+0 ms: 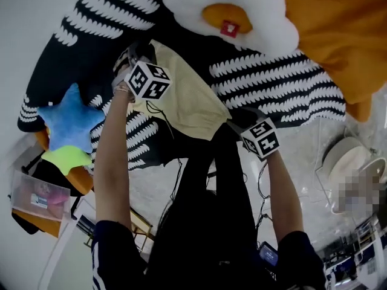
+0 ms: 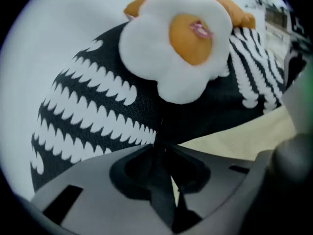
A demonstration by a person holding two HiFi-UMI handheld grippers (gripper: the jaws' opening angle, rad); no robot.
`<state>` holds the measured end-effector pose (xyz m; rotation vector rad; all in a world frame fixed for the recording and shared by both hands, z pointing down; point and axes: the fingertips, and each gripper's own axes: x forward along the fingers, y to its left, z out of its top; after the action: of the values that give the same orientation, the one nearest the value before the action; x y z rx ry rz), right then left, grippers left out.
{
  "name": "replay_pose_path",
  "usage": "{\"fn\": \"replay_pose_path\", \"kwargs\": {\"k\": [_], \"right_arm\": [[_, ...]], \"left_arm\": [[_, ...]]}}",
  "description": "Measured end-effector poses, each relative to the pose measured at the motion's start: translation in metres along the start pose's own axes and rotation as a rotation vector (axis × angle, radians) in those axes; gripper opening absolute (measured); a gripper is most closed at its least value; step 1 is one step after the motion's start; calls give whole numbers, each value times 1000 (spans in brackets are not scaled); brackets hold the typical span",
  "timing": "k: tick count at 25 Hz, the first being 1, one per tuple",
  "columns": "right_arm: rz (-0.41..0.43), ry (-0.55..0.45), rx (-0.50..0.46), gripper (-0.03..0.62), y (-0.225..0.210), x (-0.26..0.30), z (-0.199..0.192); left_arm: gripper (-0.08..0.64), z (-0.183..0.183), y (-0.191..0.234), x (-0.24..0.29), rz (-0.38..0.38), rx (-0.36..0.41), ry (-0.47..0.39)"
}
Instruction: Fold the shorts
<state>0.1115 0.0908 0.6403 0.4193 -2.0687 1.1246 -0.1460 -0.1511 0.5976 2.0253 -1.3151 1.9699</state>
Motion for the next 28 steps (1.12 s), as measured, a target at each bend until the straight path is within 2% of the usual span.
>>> {"fn": "replay_pose_path", "kwargs": {"k": [2, 6, 9, 12, 15, 18, 20, 22, 25, 26, 28], "right_arm": [[-15, -13, -20, 243, -6, -1, 5], [-44, -54, -47, 264, 0, -8, 21], [-69, -88, -76, 272, 18, -18, 35], [-81, -114, -97, 272, 33, -24, 38], [-109, -134, -115, 275, 41, -30, 35], [-133, -140, -130, 296, 55, -36, 31], [-142, -133, -160, 304, 67, -41, 29], [-154, -136, -192, 302, 76, -48, 29], [-165, -148, -242, 302, 89, -51, 29], [-167, -146, -266, 301, 92, -49, 29], [-165, -127, -326, 299, 98, -44, 28]], "left_arm": [[86, -9, -6, -11, -54, -186, -53], [92, -29, -18, -41, -168, -506, -145], [92, -32, -26, -76, -291, -741, -266], [70, -31, -35, -110, -378, -940, -389], [21, -34, -43, -136, -409, -1096, -482], [15, -35, -54, -163, -470, -1197, -575], [9, -29, -63, -183, -542, -1207, -645], [5, -20, -72, -204, -638, -1216, -746], [5, -18, -75, -231, -759, -1315, -921], [5, -21, -79, -236, -775, -1332, -946], [3, -28, -96, -240, -773, -1283, -924]]}}
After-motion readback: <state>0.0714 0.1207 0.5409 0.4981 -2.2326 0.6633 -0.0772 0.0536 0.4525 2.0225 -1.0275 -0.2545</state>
